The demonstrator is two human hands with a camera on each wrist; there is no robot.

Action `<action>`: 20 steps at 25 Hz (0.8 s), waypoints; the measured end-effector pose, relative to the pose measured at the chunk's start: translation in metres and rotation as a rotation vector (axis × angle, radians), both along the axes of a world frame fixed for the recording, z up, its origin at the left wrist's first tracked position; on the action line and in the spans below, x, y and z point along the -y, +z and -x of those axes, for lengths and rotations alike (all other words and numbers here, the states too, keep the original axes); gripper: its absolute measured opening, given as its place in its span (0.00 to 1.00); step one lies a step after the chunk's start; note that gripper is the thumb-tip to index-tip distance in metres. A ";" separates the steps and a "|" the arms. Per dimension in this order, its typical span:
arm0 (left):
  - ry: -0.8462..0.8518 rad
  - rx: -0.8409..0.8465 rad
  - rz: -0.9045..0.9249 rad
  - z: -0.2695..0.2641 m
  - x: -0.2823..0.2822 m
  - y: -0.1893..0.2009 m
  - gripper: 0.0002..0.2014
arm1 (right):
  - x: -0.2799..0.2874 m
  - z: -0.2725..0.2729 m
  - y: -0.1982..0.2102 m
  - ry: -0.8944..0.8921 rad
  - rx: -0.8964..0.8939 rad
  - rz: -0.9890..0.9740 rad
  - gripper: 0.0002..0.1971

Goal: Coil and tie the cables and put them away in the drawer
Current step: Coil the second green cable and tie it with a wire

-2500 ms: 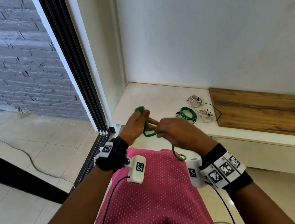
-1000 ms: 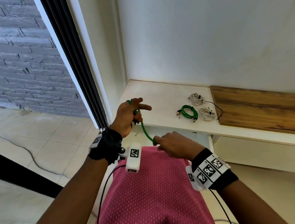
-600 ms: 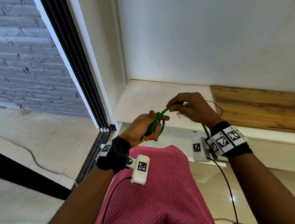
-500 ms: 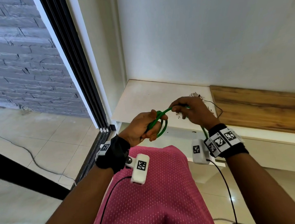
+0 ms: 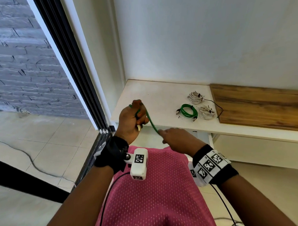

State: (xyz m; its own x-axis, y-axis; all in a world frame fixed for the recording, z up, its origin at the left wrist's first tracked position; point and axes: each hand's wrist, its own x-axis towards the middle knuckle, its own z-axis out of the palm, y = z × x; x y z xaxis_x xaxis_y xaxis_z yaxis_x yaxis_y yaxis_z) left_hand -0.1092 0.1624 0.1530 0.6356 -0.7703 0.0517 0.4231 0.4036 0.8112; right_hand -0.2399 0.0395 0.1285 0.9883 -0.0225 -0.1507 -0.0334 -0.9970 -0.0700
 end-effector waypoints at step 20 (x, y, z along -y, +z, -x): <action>-0.581 -0.049 -0.295 0.026 -0.010 -0.018 0.32 | 0.028 0.003 0.026 0.069 0.133 -0.849 0.21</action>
State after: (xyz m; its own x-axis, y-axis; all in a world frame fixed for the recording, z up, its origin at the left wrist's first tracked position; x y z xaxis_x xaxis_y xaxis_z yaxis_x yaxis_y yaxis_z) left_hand -0.1357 0.1721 0.1350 0.1073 -0.9666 -0.2326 0.5450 -0.1385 0.8269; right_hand -0.2432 0.0113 0.1547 0.9940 0.1057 0.0279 0.0865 -0.6048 -0.7917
